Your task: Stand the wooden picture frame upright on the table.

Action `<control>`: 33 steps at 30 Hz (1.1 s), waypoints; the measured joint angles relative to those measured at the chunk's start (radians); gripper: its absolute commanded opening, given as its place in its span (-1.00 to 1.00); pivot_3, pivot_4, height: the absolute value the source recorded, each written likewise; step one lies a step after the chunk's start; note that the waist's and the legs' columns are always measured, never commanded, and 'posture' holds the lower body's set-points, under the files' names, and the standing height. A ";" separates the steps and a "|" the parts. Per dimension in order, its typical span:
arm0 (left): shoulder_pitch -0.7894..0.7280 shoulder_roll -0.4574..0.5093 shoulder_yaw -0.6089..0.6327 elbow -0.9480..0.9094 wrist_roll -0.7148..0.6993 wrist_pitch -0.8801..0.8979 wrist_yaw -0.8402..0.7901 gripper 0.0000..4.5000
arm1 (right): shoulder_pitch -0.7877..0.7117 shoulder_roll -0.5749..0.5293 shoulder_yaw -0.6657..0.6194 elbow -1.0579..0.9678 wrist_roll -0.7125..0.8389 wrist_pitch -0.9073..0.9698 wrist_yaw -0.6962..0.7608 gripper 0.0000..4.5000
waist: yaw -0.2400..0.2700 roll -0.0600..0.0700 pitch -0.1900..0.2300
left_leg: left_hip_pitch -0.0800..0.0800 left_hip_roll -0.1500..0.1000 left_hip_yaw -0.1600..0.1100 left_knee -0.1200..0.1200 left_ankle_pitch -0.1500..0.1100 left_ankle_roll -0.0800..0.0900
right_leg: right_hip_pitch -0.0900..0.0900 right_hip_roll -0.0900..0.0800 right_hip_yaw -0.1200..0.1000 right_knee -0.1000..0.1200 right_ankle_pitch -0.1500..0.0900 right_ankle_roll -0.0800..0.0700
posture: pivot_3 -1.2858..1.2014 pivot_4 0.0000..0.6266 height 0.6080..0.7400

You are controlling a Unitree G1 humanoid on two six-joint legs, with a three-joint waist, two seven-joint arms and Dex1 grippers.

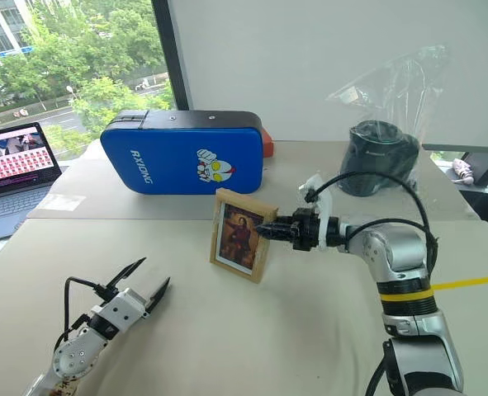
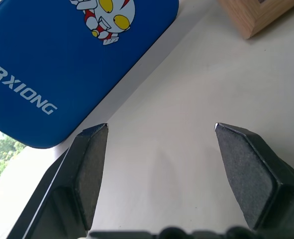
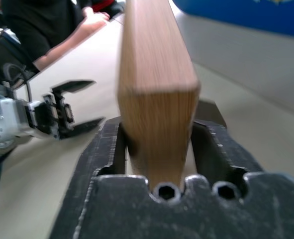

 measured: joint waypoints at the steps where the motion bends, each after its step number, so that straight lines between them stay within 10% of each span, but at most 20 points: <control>1: 0.005 -0.002 0.003 -0.007 0.000 0.003 -0.003 0.66 | 0.005 0.000 -0.001 -0.001 0.002 0.013 -0.010 0.67 | 0.000 0.000 0.000 | -0.002 0.000 0.000 0.000 0.000 0.000 | -0.002 0.000 0.000 0.000 0.001 -0.002 | 0.03 -0.52 1.00; 3: 0.008 -0.008 0.007 -0.024 -0.001 0.016 -0.010 0.66 | 0.007 -0.016 -0.025 -0.027 0.014 0.040 -0.030 0.95 | 0.001 0.001 0.000 | -0.004 0.000 0.000 0.000 0.000 0.000 | -0.004 0.000 0.000 0.000 0.002 -0.003 | 0.03 -0.52 1.00; 13: 0.069 -0.156 0.075 -0.223 -0.252 0.380 -0.069 0.66 | 0.208 -0.115 -0.339 -0.376 0.170 0.249 -0.225 0.95 | 0.018 0.000 0.001 | -0.007 0.000 0.000 0.001 -0.001 0.001 | -0.005 0.000 0.000 -0.002 0.002 -0.003 | 0.03 -0.52 1.00; 22: 0.003 -0.244 0.176 -0.407 -0.642 0.910 -0.067 0.66 | 0.587 0.342 -0.185 -0.626 -0.266 0.051 -0.929 0.95 | 0.013 -0.001 -0.001 | -0.005 0.001 -0.001 0.002 0.001 -0.001 | -0.006 0.002 0.001 0.003 -0.002 0.004 | 0.03 -0.52 1.00; 33: -0.030 -0.275 0.184 -0.406 -0.620 0.944 -0.062 0.66 | 0.704 0.453 -0.084 -0.616 -0.444 -0.216 -1.055 0.95 | 0.003 -0.001 -0.001 | -0.005 0.001 -0.001 0.001 0.001 -0.002 | -0.005 0.002 0.001 0.000 0.002 -0.001 | 0.03 -0.52 1.00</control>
